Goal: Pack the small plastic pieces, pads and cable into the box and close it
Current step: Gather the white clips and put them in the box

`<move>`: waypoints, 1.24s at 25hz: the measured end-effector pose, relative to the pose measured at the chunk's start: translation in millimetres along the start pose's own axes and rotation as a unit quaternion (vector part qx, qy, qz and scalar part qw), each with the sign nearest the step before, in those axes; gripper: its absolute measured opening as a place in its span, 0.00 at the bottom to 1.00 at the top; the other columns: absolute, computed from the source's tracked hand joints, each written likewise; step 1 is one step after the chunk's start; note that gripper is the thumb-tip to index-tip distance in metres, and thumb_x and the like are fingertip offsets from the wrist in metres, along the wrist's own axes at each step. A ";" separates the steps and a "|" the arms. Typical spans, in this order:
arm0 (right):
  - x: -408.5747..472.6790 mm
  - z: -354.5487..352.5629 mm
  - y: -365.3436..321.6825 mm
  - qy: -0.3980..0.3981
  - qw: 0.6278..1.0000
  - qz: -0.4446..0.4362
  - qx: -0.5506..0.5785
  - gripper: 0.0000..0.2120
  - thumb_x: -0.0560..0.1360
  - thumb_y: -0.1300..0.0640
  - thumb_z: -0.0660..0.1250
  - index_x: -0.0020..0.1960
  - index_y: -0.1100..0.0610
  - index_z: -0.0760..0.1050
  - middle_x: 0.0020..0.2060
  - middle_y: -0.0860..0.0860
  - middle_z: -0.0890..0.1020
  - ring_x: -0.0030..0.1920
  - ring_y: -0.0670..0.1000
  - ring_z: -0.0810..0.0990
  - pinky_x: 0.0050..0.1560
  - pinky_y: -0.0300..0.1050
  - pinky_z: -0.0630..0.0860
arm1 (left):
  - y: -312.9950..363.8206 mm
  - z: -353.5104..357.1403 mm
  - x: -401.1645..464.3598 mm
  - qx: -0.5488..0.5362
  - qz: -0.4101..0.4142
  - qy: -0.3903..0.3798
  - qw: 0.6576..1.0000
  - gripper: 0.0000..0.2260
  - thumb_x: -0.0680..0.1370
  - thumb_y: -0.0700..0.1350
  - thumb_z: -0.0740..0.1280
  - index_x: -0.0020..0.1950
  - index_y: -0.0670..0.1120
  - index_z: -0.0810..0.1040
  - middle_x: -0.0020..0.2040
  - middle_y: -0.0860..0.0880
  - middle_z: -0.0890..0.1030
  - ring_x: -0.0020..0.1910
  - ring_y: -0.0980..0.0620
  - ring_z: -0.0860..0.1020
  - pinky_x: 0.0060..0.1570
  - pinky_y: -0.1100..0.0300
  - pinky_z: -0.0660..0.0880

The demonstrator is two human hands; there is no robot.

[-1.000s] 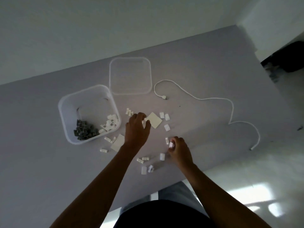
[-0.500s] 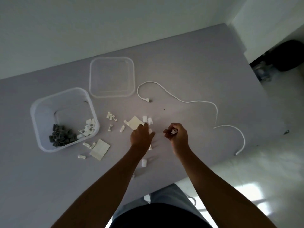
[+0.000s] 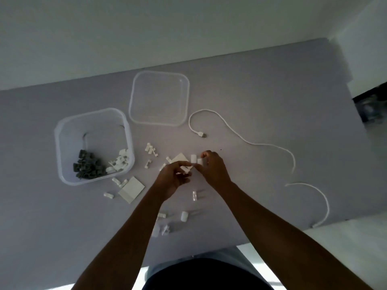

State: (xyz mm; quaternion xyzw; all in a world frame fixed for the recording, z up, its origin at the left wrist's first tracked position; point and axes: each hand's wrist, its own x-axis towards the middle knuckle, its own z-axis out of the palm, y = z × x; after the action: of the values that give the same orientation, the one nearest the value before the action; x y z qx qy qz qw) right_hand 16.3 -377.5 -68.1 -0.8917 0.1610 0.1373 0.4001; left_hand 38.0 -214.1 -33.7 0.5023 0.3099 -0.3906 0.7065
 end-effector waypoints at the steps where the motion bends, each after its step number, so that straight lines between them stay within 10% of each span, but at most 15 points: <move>1: 2.4 3.8 0.0 -0.015 1.000 0.003 -0.025 0.16 0.72 0.53 0.73 0.56 0.59 0.74 0.50 0.56 0.77 0.48 0.55 0.77 0.46 0.46 0.72 | 6.7 -2.5 -0.6 -0.034 -0.012 -0.017 0.999 0.13 0.72 0.33 0.55 0.44 0.37 0.79 0.38 0.42 0.80 0.38 0.46 0.79 0.37 0.56 0.75; 7: -1.0 7.4 12.1 -0.010 0.998 -0.027 -0.057 0.04 0.74 0.63 0.66 0.49 0.63 0.75 0.49 0.59 0.75 0.45 0.59 0.77 0.46 0.47 0.73 | 30.1 10.4 25.1 0.110 0.023 0.029 0.993 0.09 0.71 0.47 0.62 0.33 0.45 0.70 0.26 0.49 0.63 0.23 0.53 0.61 0.25 0.64 0.57; 12: -22.8 2.6 36.9 0.033 0.995 -0.080 -0.045 0.09 0.73 0.63 0.73 0.46 0.60 0.72 0.46 0.54 0.72 0.42 0.52 0.74 0.41 0.42 0.73 | 16.0 23.9 46.2 0.610 0.167 0.195 0.750 0.18 0.69 0.60 0.73 0.43 0.46 0.79 0.41 0.48 0.80 0.41 0.49 0.77 0.40 0.57 0.73; 15: -31.3 2.8 44.4 0.033 0.996 -0.074 -0.032 0.12 0.71 0.63 0.75 0.47 0.58 0.72 0.47 0.54 0.73 0.44 0.52 0.75 0.43 0.43 0.76 | 9.9 27.8 46.1 0.650 0.173 0.198 0.713 0.19 0.71 0.59 0.73 0.49 0.44 0.79 0.47 0.43 0.82 0.48 0.42 0.80 0.44 0.53 0.76; 19: -36.5 0.6 46.7 0.039 0.997 -0.062 -0.027 0.09 0.72 0.65 0.72 0.46 0.58 0.72 0.45 0.53 0.76 0.44 0.53 0.77 0.42 0.44 0.77 | 8.7 35.4 43.7 0.594 0.186 0.158 0.767 0.13 0.73 0.53 0.70 0.45 0.43 0.79 0.41 0.46 0.81 0.40 0.46 0.79 0.39 0.57 0.74; 23: -38.1 -8.7 33.6 0.040 0.981 0.113 0.156 0.06 0.70 0.62 0.72 0.41 0.57 0.75 0.37 0.51 0.78 0.34 0.46 0.76 0.38 0.33 0.72 | 22.7 36.7 15.4 0.302 0.049 -0.055 0.950 0.10 0.74 0.40 0.61 0.33 0.46 0.69 0.26 0.49 0.65 0.23 0.52 0.60 0.26 0.63 0.56; 27: -61.0 -15.1 8.1 -0.022 0.807 0.284 0.517 0.04 0.67 0.64 0.63 0.38 0.59 0.75 0.33 0.57 0.75 0.32 0.55 0.75 0.35 0.46 0.73 | 33.2 14.1 -23.2 0.182 -0.010 -0.204 0.962 0.04 0.68 0.39 0.55 0.36 0.44 0.68 0.29 0.46 0.66 0.25 0.53 0.55 0.27 0.62 0.49; 31: -97.3 -12.3 -4.1 -0.076 0.783 0.271 0.555 0.09 0.69 0.64 0.57 0.36 0.60 0.75 0.33 0.58 0.75 0.33 0.56 0.73 0.36 0.46 0.74 | 34.1 -3.9 -57.7 0.148 -0.006 -0.217 0.965 0.06 0.69 0.41 0.56 0.39 0.43 0.71 0.35 0.46 0.71 0.26 0.54 0.60 0.25 0.66 0.53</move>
State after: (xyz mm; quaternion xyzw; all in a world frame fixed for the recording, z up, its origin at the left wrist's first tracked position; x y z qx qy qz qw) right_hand -69.3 -367.0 -21.1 -0.4216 0.4132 0.1945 0.7834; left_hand 38.2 -190.0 29.0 0.5023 0.0909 -0.5360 0.6724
